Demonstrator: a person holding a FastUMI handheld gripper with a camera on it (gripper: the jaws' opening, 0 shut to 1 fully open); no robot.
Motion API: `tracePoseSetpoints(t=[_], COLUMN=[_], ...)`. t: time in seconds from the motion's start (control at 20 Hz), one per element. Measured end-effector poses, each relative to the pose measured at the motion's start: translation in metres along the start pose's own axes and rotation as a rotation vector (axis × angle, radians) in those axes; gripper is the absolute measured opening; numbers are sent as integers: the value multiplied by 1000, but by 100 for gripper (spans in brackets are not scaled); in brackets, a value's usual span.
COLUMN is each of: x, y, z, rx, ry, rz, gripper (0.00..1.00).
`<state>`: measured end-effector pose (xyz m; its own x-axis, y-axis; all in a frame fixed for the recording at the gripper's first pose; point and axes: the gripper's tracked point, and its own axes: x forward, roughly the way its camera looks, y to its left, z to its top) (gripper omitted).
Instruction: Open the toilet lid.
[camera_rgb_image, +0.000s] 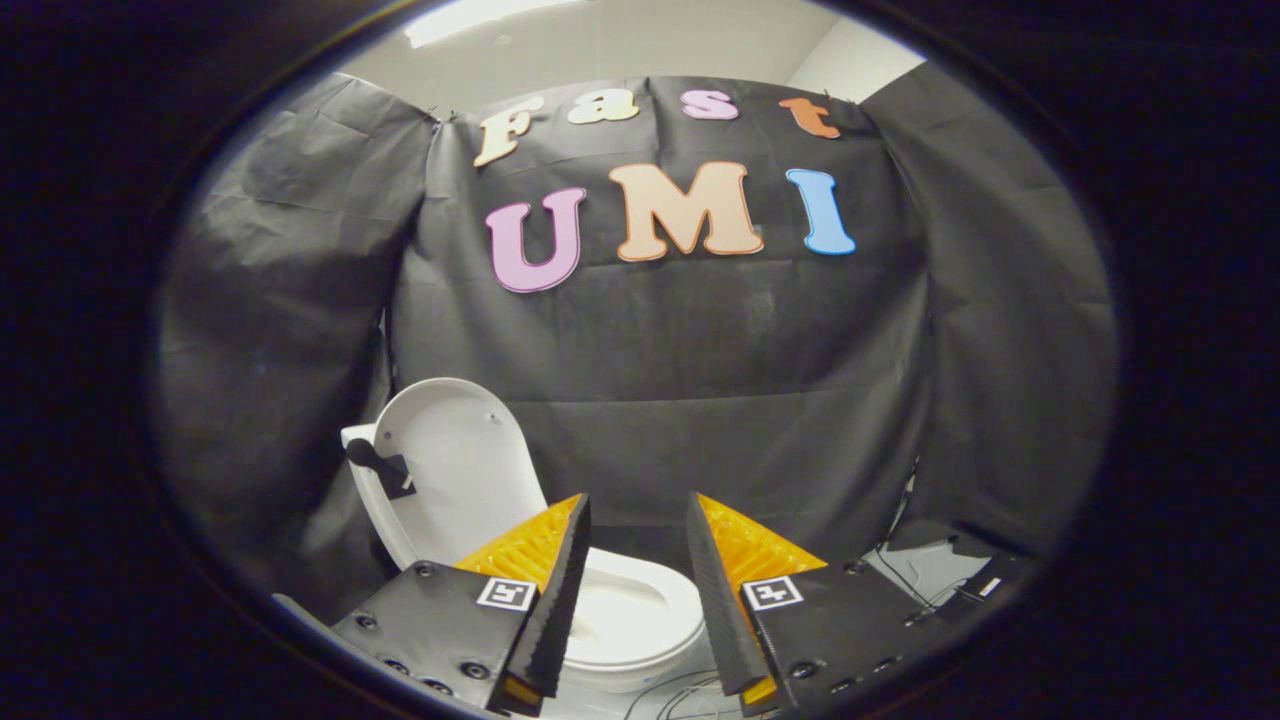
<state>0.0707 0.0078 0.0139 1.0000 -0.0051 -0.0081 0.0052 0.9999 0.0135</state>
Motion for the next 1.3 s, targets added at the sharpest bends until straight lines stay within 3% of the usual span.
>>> tracePoseSetpoints(t=[0.45, 0.9, 1.2, 1.3], x=[-19, 0, -4, -5], y=[-13, -14, -10, -13], z=[-8, 10, -9, -25], rx=[-31, -14, 0, -16], ry=[41, -73, -30, 39], rz=[-1, 9, 4, -16], gripper=[61, 61, 61, 61])
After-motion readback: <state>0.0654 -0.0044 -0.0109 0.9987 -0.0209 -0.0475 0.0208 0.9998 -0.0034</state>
